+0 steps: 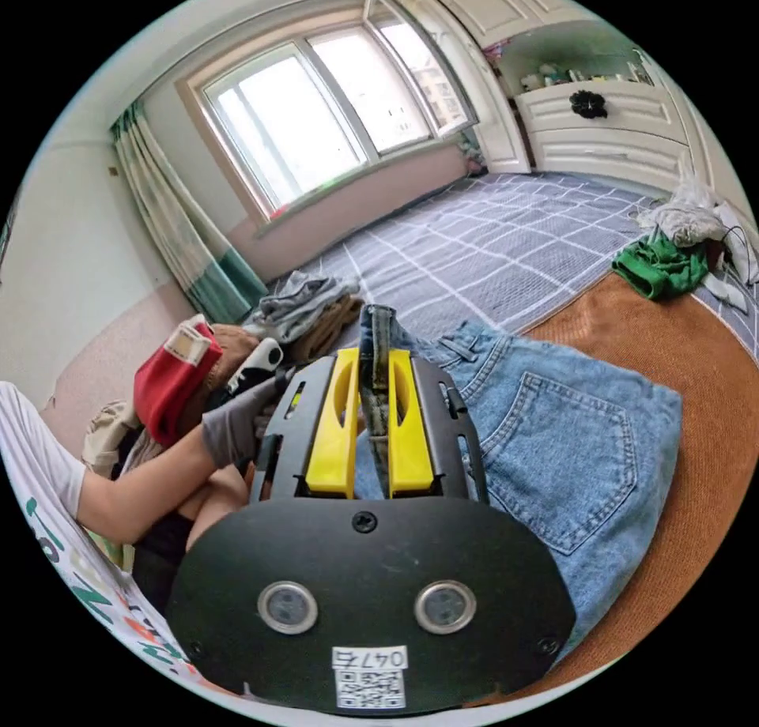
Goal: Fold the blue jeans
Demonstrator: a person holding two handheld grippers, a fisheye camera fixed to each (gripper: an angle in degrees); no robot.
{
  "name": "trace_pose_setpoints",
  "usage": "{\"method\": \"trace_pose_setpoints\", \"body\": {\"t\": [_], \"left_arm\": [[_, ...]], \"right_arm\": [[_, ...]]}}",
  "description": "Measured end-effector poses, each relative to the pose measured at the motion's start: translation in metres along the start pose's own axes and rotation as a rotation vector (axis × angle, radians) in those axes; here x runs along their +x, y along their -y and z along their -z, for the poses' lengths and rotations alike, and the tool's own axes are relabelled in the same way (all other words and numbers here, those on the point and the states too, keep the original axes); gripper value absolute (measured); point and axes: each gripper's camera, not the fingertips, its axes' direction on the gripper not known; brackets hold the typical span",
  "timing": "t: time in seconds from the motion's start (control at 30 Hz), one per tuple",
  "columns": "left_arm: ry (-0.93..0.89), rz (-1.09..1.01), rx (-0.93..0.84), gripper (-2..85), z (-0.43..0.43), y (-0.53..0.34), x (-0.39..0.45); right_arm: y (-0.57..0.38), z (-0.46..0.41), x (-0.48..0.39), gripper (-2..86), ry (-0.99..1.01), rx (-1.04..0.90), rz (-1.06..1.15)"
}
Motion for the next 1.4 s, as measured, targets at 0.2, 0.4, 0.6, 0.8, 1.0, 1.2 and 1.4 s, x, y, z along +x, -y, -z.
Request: {"method": "trace_pose_setpoints", "body": {"t": [0.2, 0.4, 0.6, 0.8, 1.0, 1.2, 1.4], "left_arm": [[-0.058, 0.024, 0.006, 11.8, -0.032, -0.016, -0.004], [-0.012, 0.006, -0.071, 13.5, -0.077, -0.026, 0.003], [0.12, -0.096, -0.186, 14.6, -0.149, -0.028, 0.035], [0.124, -0.12, -0.174, 15.4, -0.177, -0.035, 0.029], [0.148, -0.124, -0.227, 13.7, -0.208, -0.031, 0.008], [0.183, -0.159, -0.237, 5.3, -0.223, -0.029, -0.021], [0.154, -0.159, -0.251, 4.6, -0.226, -0.015, -0.072]], "right_arm": [[0.012, -0.04, -0.054, 1.9, -0.085, -0.188, 0.35], [-0.046, -0.097, -0.055, 3.0, -0.1, -0.326, 0.364], [-0.042, -0.077, -0.063, 6.6, -0.033, -0.377, 0.411], [-0.057, 0.032, -0.009, 6.6, -0.057, -0.263, 0.191], [-0.121, 0.123, 0.094, 3.8, -0.29, -0.246, -0.103], [-0.149, 0.107, 0.118, 0.4, -0.313, -0.465, -0.091], [-0.061, 0.125, 0.155, -0.4, -0.431, -0.189, -0.004]]}}
